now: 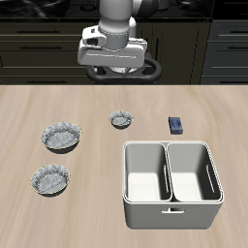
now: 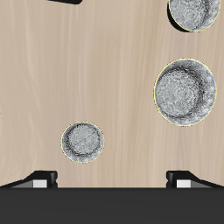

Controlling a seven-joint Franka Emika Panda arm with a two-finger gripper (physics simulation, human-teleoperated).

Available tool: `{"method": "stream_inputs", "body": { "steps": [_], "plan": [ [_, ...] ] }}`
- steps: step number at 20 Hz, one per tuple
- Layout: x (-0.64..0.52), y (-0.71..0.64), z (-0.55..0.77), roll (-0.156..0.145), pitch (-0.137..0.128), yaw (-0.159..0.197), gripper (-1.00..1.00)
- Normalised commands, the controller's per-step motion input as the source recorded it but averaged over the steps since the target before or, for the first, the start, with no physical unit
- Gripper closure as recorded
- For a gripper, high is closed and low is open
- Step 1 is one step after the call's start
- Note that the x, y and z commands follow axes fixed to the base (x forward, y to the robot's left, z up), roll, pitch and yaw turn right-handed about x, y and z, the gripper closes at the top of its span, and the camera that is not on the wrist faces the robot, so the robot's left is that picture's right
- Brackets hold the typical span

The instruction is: Place the largest bowl in the left side of the drainer and place the smallest bowl in the right side

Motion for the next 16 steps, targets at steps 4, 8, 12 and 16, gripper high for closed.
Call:
{"method": "stream_inputs", "body": {
  "steps": [4,8,12,16],
  "plan": [
    [0.19,-0.13,-0.01,0.000,0.008,-0.008,-1.00],
    [0.15,-0.07,0.00,0.011,-0.003,0.014,-1.00],
    [0.32,-0.15,0.03,0.027,-0.012,0.030,-1.00],
    [0.28,-0.19,0.00,0.022,-0.004,0.018,-1.00]
  ]
}}
